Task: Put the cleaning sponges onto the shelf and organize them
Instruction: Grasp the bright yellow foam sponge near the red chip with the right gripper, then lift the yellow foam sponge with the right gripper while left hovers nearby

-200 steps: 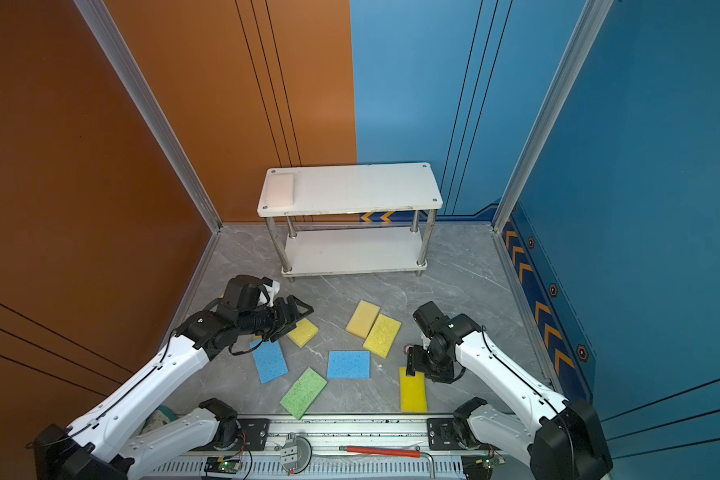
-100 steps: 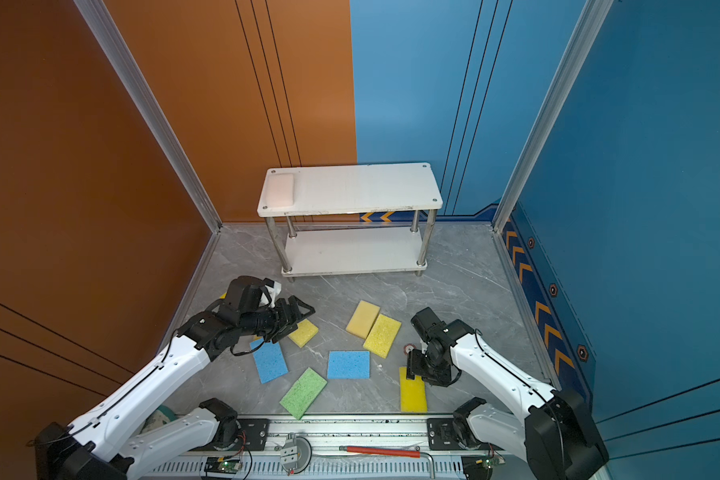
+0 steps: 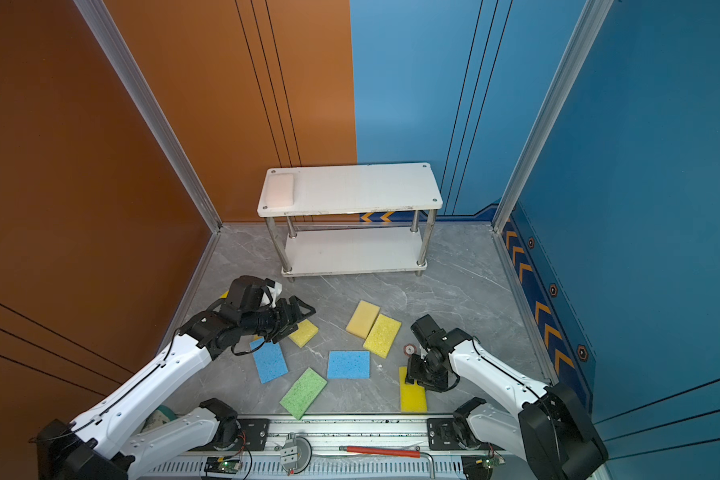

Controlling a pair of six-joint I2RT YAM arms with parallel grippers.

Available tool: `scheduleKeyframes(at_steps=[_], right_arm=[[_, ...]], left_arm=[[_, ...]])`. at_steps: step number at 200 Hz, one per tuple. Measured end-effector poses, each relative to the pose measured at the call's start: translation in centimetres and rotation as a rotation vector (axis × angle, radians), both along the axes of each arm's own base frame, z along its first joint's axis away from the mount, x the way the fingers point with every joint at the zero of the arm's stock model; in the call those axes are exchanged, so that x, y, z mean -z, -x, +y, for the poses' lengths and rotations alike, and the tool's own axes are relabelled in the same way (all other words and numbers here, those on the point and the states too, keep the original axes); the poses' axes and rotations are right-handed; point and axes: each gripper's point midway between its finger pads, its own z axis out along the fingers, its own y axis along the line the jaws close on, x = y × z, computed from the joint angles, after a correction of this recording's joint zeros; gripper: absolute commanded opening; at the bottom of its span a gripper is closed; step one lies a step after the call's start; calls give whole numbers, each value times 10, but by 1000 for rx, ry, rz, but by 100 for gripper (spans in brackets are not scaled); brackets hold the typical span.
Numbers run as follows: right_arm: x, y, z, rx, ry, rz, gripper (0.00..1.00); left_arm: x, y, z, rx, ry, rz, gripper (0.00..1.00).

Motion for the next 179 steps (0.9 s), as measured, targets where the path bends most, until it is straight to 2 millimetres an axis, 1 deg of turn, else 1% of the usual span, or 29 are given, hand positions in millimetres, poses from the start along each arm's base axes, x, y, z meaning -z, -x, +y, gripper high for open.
scheduleKeyframes(at_steps=[46, 64, 73, 85, 109, 127, 179], right_arm=[[1, -1, 2, 7, -11, -5, 35], [0, -2, 2, 6, -14, -9, 30], [0, -2, 3, 8, -15, -10, 23], [-1, -2, 3, 8, -17, -13, 20], [-3, -3, 3, 10, -23, -24, 17], [-8, -8, 4, 12, -30, -52, 15], [-40, -33, 18, 14, -83, -151, 14]], left_arm=[[1, 0, 0, -1, -1, 3, 83], [1, 0, 0, -2, 0, 4, 83], [1, 0, 0, -2, -1, 5, 83], [2, 0, 0, -2, -1, 6, 83], [2, 0, 0, -2, -2, 7, 83], [2, 0, 0, -2, -1, 7, 83], [2, 0, 0, -3, -1, 7, 83]])
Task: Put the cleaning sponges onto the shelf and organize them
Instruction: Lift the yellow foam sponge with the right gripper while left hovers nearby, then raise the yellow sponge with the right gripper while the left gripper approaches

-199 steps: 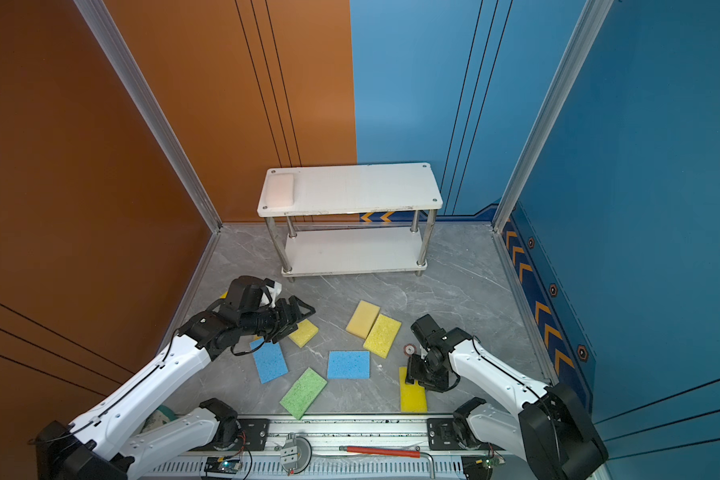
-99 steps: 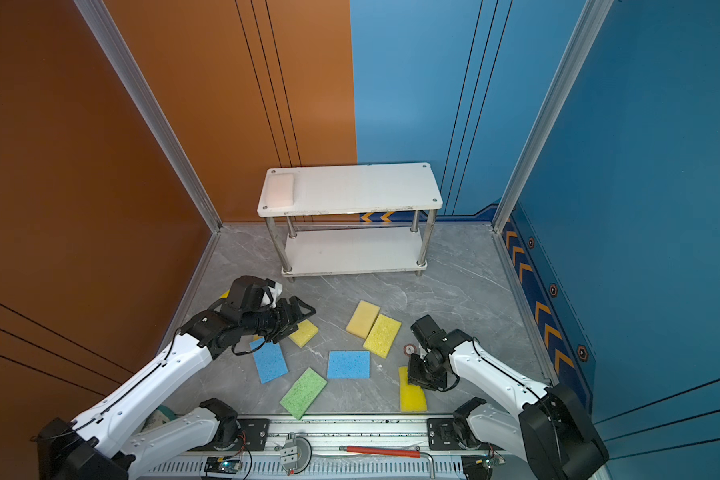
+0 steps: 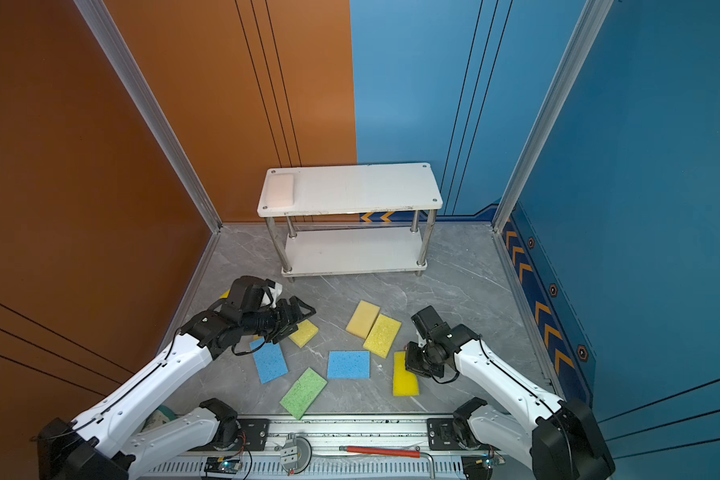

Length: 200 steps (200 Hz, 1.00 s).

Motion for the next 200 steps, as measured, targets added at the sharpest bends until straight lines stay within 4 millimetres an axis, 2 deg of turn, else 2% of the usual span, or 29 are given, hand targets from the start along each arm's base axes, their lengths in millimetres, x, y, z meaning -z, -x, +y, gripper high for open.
scheduleKeyframes(at_steps=[30, 99, 102, 116, 200], right_arm=[[-20, -14, 6, 10, -29, -43, 14], [-89, -64, 28, 55, -157, -163, 14], [-91, -66, 29, 57, -161, -164, 14], [-102, -74, 34, 59, -184, -175, 14], [-185, -122, 76, 75, -372, -265, 14]], left_arm=[[0, -2, 2, -8, 0, 0, 83], [-13, -11, 7, -34, 16, -31, 85], [-14, -12, 7, -35, 17, -34, 90], [-19, -14, 6, -33, 32, -50, 91], [-71, -32, -23, 27, 229, -200, 94]])
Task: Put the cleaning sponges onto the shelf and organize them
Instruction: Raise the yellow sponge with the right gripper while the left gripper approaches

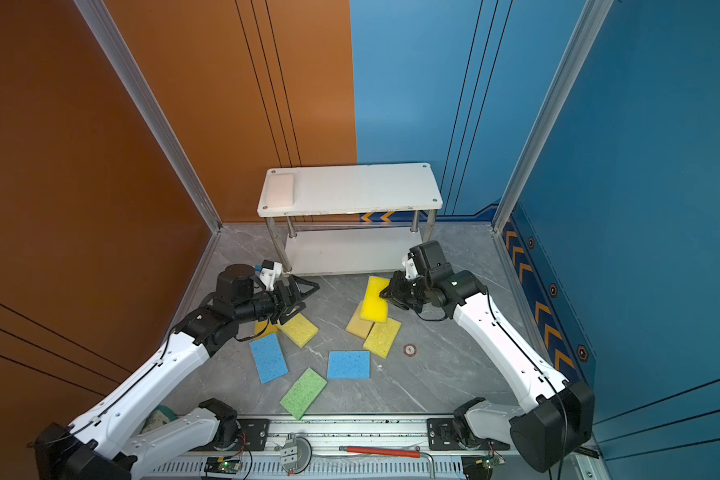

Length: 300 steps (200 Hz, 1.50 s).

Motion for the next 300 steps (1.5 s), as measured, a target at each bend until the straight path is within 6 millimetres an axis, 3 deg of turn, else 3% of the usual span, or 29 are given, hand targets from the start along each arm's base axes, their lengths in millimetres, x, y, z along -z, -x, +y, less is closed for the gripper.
scheduleKeyframes(at_steps=[43, 91, 94, 166, 211, 241, 263, 286, 300], right_arm=[[-37, -8, 42, -97, -121, -47, 14], [-52, -3, 89, -248, -201, -31, 14], [-53, -2, 91, -257, -205, -32, 14], [-61, 18, 118, -366, -248, -12, 14], [-61, 20, 119, -373, -252, -9, 14], [-61, 20, 119, -373, -252, -8, 15], [-61, 20, 119, -374, -251, -6, 26], [-61, 20, 119, -371, -252, -4, 54], [-61, 19, 119, -369, -254, -4, 64]], left_arm=[[-23, -10, -19, 48, 71, -68, 91], [-34, -15, -30, 77, 117, -93, 87], [-34, -15, -31, 80, 119, -95, 83], [-38, -15, -32, 79, 131, -105, 70], [-44, -15, -31, 82, 129, -129, 50], [-50, -15, -31, 84, 133, -148, 25], [-54, -14, -31, 84, 139, -163, 16], [-56, -15, -29, 76, 141, -168, 14], [-56, -17, -27, 67, 140, -169, 14]])
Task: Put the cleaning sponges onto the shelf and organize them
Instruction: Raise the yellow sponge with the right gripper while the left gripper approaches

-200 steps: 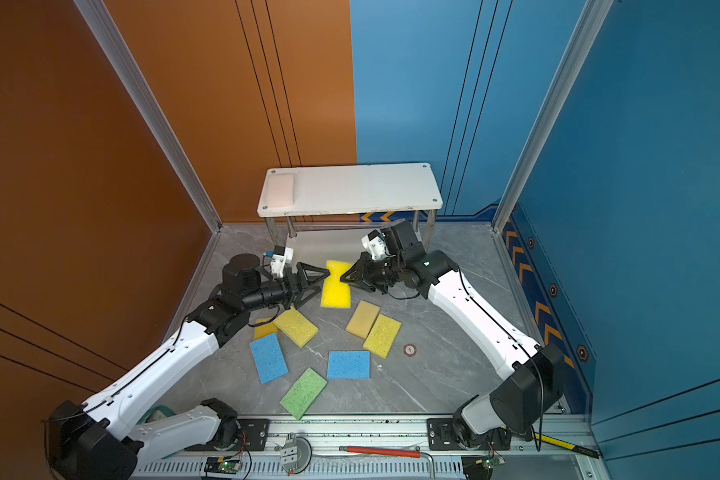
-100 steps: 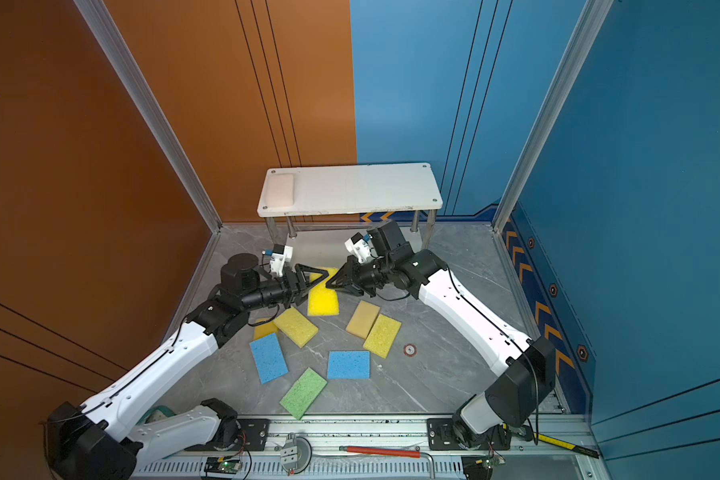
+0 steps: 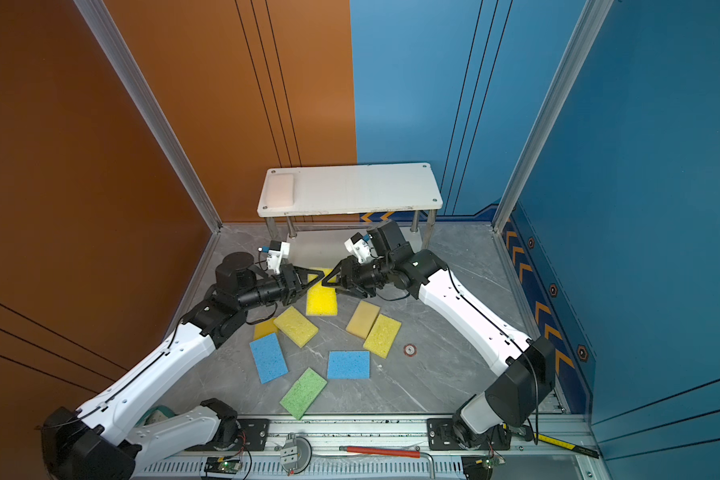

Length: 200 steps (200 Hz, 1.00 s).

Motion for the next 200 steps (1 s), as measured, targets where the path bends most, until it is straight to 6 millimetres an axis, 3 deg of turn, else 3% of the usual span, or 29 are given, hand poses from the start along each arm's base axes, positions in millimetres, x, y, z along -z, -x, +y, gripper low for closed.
scheduleKeyframes(at_steps=[26, 51, 114, 149, 200], right_arm=[[-4, 0, -6, 8, -10, -10, 72], [-13, 6, -10, -1, -43, -16, 73], [-32, 14, 4, -31, -174, -11, 71], [-44, 19, 14, -50, -218, -32, 65], [-52, 19, 18, -50, -248, -40, 43]], left_arm=[[-9, -5, 9, -34, 19, -19, 14], [-28, -9, 21, -77, 64, -62, 14], [-58, -20, 32, -128, 185, -107, 14], [-66, -20, 32, -129, 218, -113, 14], [-63, -19, 35, -138, 230, -102, 14]])
